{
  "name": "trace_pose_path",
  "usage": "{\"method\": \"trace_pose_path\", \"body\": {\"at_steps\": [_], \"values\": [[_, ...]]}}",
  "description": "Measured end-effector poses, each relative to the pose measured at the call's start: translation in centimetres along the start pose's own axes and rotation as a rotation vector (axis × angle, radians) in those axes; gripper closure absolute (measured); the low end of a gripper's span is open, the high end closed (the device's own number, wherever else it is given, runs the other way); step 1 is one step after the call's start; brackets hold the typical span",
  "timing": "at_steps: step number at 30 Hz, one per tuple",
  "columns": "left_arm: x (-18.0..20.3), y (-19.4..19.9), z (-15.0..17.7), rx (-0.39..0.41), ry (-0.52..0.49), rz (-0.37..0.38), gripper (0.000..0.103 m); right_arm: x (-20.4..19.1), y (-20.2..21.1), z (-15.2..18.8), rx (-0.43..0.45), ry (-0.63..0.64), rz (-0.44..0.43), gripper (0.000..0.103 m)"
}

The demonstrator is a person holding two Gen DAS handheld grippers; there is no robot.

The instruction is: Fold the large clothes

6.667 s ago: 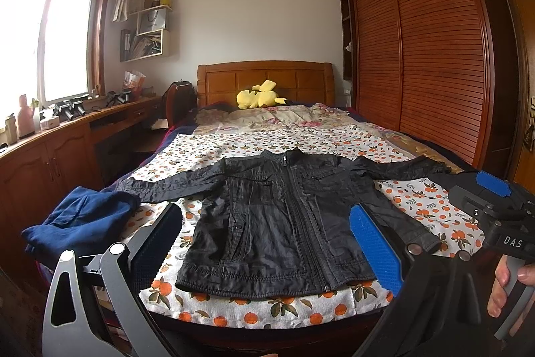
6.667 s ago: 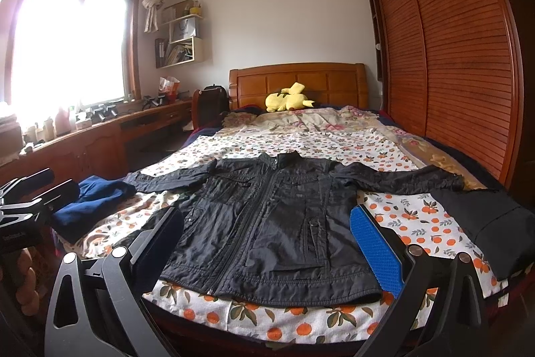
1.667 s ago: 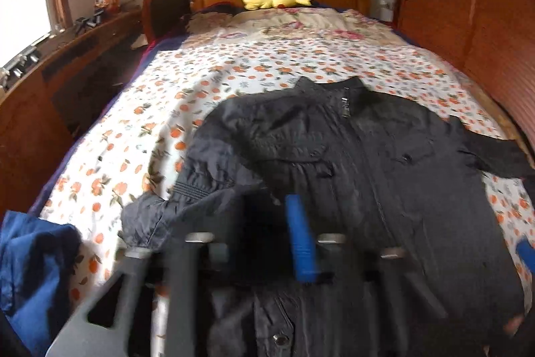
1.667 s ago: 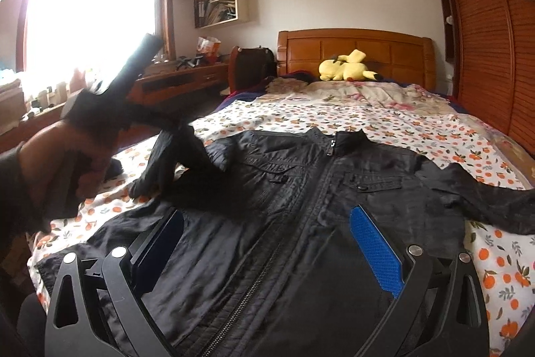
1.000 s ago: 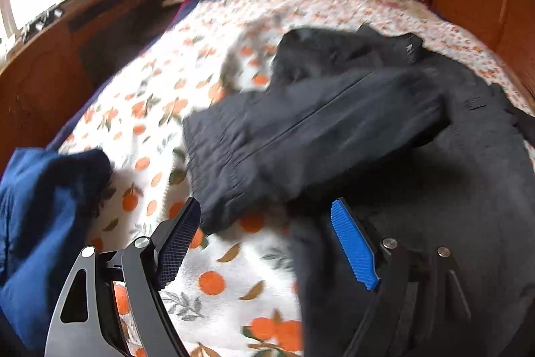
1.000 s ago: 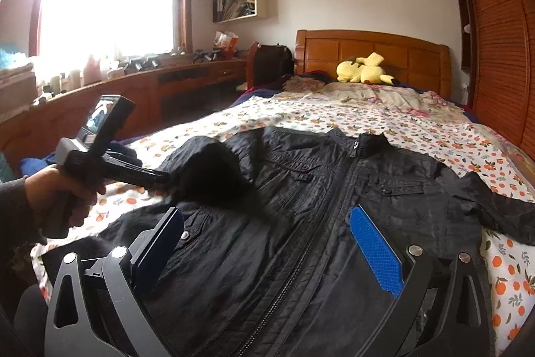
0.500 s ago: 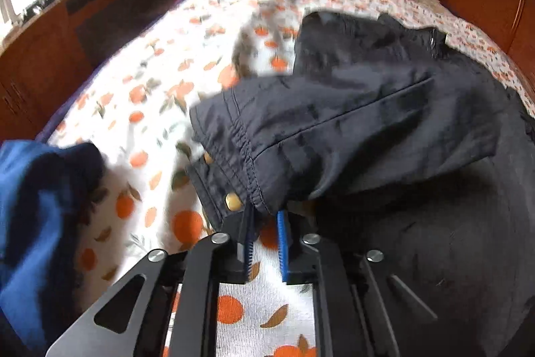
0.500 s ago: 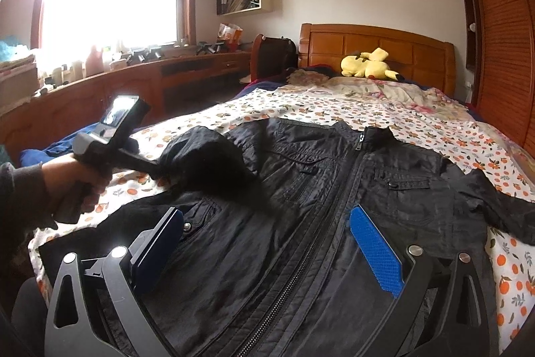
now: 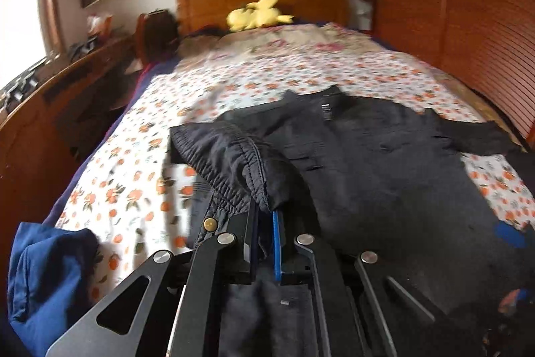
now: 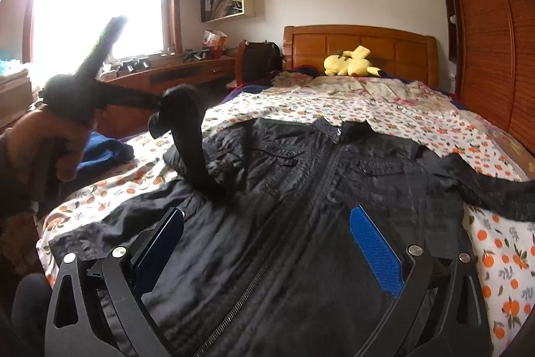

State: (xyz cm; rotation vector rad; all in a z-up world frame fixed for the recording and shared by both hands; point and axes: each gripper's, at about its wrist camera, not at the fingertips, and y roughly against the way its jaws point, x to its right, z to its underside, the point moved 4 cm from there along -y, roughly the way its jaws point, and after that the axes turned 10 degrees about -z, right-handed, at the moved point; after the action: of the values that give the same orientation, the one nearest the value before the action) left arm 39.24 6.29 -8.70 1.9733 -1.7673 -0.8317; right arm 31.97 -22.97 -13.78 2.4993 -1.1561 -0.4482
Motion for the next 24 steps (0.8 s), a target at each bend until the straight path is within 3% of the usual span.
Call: {"method": "trace_pose_path", "body": {"at_steps": [6,12,15,16,17,24], "values": [[3.7,2.4,2.8,0.016,-0.018,0.039,0.096,0.7,0.9,1.1,-0.014,-0.015,0.013,0.007],[4.1,2.4,5.8,-0.001,-0.001,0.028,0.09,0.8,1.8,1.8,-0.025,-0.021,0.025,0.007],[3.0,2.3,7.1,-0.011,0.028,0.015,0.058,0.5,1.6,1.8,-0.038,-0.018,0.025,0.007],[2.6,2.8,7.4,0.008,0.043,0.026,0.035,0.2,1.4,1.7,-0.043,-0.013,0.025,0.007],[2.3,3.3,7.7,0.03,0.053,0.031,0.022,-0.1,1.4,1.7,-0.045,-0.009,0.025,0.007],[-1.1,7.3,9.3,0.123,0.097,0.0,0.012,-2.7,-0.7,1.3,-0.077,0.037,-0.012,0.007]]}}
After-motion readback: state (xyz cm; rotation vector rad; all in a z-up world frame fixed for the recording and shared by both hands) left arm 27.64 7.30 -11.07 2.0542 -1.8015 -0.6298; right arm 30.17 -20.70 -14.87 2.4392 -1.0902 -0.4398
